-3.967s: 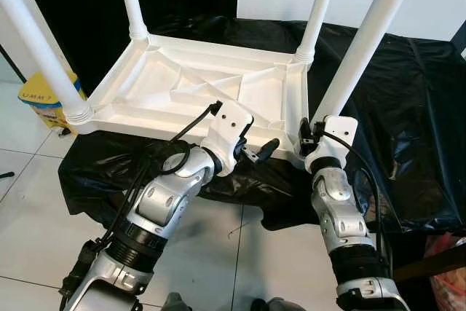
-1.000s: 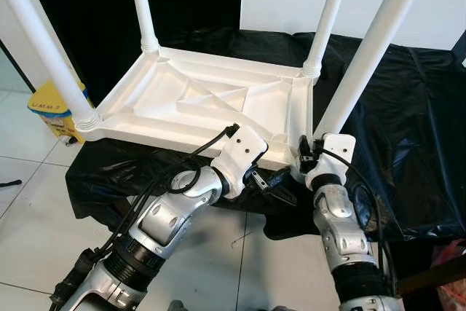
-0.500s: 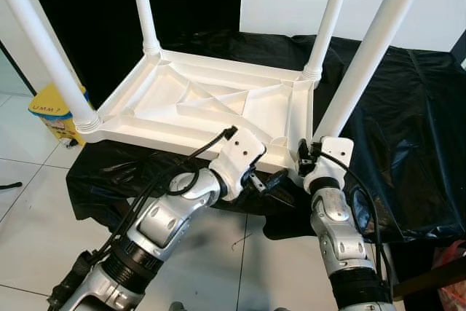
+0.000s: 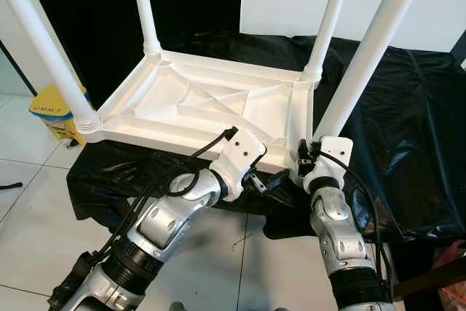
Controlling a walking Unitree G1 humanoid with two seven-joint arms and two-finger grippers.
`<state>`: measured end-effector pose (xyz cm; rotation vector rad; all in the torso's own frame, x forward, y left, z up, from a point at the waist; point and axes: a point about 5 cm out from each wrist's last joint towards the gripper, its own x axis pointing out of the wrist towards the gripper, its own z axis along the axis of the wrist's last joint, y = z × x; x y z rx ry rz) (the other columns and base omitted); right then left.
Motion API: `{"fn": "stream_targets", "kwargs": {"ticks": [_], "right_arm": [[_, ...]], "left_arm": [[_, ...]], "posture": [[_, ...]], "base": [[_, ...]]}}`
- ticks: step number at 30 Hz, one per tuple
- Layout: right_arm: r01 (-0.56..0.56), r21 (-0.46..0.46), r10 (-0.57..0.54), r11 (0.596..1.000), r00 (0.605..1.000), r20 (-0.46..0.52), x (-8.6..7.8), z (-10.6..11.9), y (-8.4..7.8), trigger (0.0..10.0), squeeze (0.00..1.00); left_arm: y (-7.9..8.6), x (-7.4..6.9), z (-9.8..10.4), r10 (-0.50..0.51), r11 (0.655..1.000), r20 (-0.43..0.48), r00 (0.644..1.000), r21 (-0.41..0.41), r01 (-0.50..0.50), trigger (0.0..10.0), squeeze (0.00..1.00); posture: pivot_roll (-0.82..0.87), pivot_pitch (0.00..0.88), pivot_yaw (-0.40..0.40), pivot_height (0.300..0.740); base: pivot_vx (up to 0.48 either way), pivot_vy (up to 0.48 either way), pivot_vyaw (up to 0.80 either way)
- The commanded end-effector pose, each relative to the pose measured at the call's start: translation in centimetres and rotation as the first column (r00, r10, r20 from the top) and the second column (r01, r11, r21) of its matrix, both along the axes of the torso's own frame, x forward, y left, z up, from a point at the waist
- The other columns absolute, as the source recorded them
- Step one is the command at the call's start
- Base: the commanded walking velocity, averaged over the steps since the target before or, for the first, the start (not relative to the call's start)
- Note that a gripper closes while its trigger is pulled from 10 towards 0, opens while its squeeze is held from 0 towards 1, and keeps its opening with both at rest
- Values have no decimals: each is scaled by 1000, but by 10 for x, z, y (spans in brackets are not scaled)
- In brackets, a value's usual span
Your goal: Building children table
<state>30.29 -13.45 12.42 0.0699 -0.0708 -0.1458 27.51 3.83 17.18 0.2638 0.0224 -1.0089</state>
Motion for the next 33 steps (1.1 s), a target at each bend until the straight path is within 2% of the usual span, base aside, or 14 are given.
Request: {"fn": "stream_targets", "kwargs": {"ticks": [1,2,3,4,8,10,11,16,19,20,28,31,32,33], "right_arm": [[16,8,-16,1000,1000,11,-3,2,-2,10000,0],[14,10,-14,1000,1000,18,-3,3,-2,10000,447],[13,11,-13,1000,1000,23,-4,3,-2,10000,447],[3,12,-4,1000,999,32,-4,5,-1,10000,1000],[-16,10,15,1000,998,59,-3,10,0,10000,1000],[-45,4,44,999,992,115,-2,20,-1,10000,1000],[-72,0,71,997,988,136,-2,24,-2,10000,0],[-114,-9,114,993,982,149,-2,27,-5,10000,0],[-270,-75,278,960,952,125,-2,27,-17,10000,0],[-270,-75,278,960,952,125,-2,27,-17,10000,0],[-473,-223,486,853,874,8,7,20,-37,10000,0],[-545,-228,552,807,833,-37,15,15,-39,10000,0],[-545,-228,552,807,833,-37,15,15,-39,10000,0],[-565,-225,569,794,820,-52,18,12,-37,0,0]], "left_arm": [[-4,-7,1,-110,994,-22,994,1,110,10000,0],[-4,-7,0,-109,994,-25,994,2,109,10000,0],[-4,-7,0,-109,994,-27,994,2,109,10000,0],[-4,-8,0,-111,994,-27,993,7,111,10000,0],[-4,-7,1,-113,993,-23,993,9,114,10000,0],[-4,-5,5,-107,994,-12,994,6,107,10000,0],[-4,-5,5,-104,995,-10,995,5,104,10000,0],[-4,-5,5,-101,995,-10,995,5,102,10000,0],[-3,-4,7,-97,995,-6,995,4,97,10000,0],[-3,-4,7,-97,995,-6,995,4,97,10000,0],[-3,-2,9,-111,994,4,994,13,111,10000,0],[-5,-2,8,-119,993,3,993,12,119,10000,0],[-5,-2,8,-119,993,3,993,12,119,10000,0],[-6,-2,9,-125,992,5,992,14,125,10000,0]], "posture": [[-4,25,-69,740],[-7,24,-68,740],[-7,24,-68,740],[-4,40,-71,740],[-2,56,-75,740],[-1,56,-76,740],[-1,64,-77,740],[1,71,-82,740],[0,81,-77,740],[0,81,-77,740],[-5,74,-64,740],[-8,70,-57,740],[-8,70,-57,740],[-9,70,-55,740]], "base": [[0,0,0],[0,0,0],[0,0,0],[0,0,0],[0,0,0],[0,0,0],[0,0,0],[0,0,0],[0,0,0],[0,0,0],[0,0,0],[0,0,0],[0,0,0],[0,0,0]]}}
